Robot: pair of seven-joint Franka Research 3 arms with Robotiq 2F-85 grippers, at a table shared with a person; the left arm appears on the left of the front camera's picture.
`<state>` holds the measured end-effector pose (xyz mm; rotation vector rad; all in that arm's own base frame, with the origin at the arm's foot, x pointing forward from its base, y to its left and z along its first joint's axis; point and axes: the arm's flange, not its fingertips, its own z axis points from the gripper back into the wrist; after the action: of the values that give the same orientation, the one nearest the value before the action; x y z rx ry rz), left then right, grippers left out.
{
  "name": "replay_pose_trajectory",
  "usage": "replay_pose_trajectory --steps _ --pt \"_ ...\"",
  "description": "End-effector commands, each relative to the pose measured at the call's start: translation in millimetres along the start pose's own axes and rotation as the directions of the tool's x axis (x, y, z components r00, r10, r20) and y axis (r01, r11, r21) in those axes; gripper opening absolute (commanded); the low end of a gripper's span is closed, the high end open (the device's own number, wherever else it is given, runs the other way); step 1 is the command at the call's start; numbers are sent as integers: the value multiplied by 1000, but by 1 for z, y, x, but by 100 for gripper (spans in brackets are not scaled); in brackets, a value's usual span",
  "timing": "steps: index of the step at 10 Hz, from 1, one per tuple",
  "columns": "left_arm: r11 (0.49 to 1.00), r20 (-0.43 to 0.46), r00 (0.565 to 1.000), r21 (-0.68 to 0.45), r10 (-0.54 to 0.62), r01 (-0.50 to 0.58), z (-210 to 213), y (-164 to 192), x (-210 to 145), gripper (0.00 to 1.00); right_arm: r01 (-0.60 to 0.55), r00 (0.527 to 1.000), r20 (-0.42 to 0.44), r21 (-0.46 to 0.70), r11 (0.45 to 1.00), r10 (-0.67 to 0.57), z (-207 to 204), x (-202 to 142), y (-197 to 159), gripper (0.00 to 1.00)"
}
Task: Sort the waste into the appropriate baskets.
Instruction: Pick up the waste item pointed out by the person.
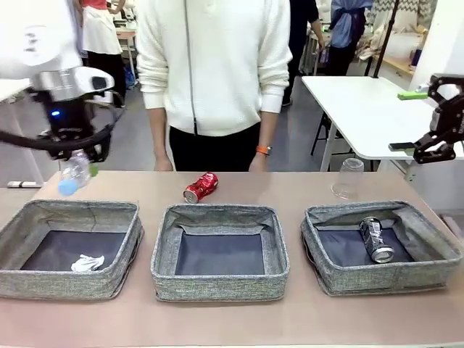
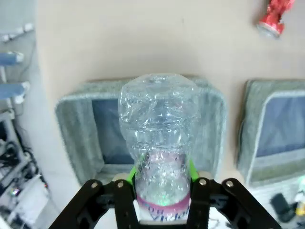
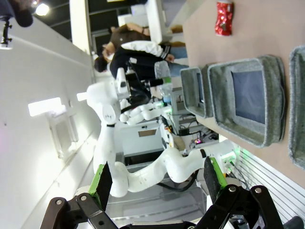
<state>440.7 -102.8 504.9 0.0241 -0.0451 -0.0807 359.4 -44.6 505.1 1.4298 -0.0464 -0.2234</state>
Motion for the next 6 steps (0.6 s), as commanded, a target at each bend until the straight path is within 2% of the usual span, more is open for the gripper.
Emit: replay_pose_trajectory --steps 1,3,4,5,6 --pt "999 -8 999 -14 46 -46 3 -1 30 36 -8 1000 -1 -8 1000 8 0 -2 -1 100" --pt "999 -8 999 -14 46 -46 3 -1 30 36 -8 1000 -1 -8 1000 8 0 -2 -1 100" --pt "1000 1 1000 -2 8 -8 -1 1 4 36 -8 1000 -1 -8 1000 8 0 -2 -1 100" --pt "986 -68 986 80 149 -144 4 -24 1 36 -8 1000 -1 -8 1000 8 0 -2 -1 100" --pt "993 -23 993 44 114 -113 28 -56 -8 36 -8 1000 -1 -8 1000 8 0 -2 -1 100"
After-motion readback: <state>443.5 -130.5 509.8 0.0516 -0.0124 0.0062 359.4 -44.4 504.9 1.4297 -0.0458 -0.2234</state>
